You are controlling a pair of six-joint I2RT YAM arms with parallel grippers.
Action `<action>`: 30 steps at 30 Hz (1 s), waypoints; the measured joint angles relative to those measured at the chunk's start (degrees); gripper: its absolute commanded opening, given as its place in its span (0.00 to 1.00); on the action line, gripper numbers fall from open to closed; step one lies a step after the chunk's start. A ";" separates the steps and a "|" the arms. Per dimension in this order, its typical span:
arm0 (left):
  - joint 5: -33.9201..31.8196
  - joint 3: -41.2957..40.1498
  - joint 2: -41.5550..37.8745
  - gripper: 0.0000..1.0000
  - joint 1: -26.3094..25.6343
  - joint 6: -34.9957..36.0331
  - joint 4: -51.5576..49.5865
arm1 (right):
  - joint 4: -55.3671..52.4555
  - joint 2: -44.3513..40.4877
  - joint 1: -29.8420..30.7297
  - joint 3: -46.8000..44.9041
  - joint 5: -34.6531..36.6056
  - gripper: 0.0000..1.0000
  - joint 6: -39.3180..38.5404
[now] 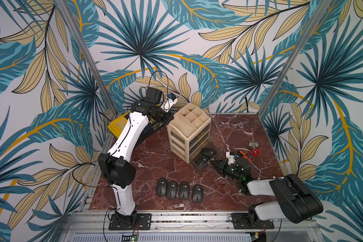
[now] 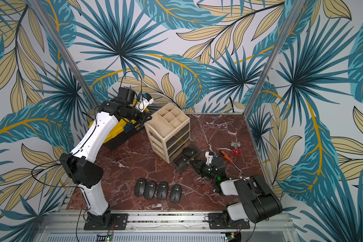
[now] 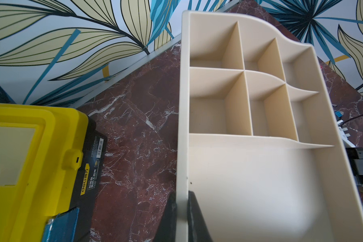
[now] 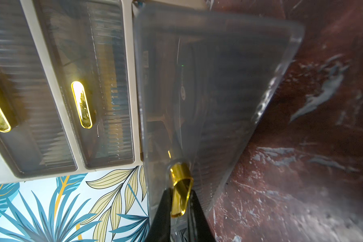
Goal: Take the mice out of the drawer
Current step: Open the drawer in the storage box.
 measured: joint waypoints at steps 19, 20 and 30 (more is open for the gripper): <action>-7.04 0.00 0.17 0.05 -4.68 2.82 2.29 | -6.14 6.56 -9.51 5.07 -10.27 0.10 -4.13; -7.17 0.00 0.20 0.06 -4.68 2.84 2.43 | -5.70 7.19 -9.84 5.20 -10.88 0.11 -4.28; -14.34 2.99 1.42 0.74 -4.39 3.28 3.19 | -9.55 5.20 -10.93 4.37 -11.74 0.48 -6.14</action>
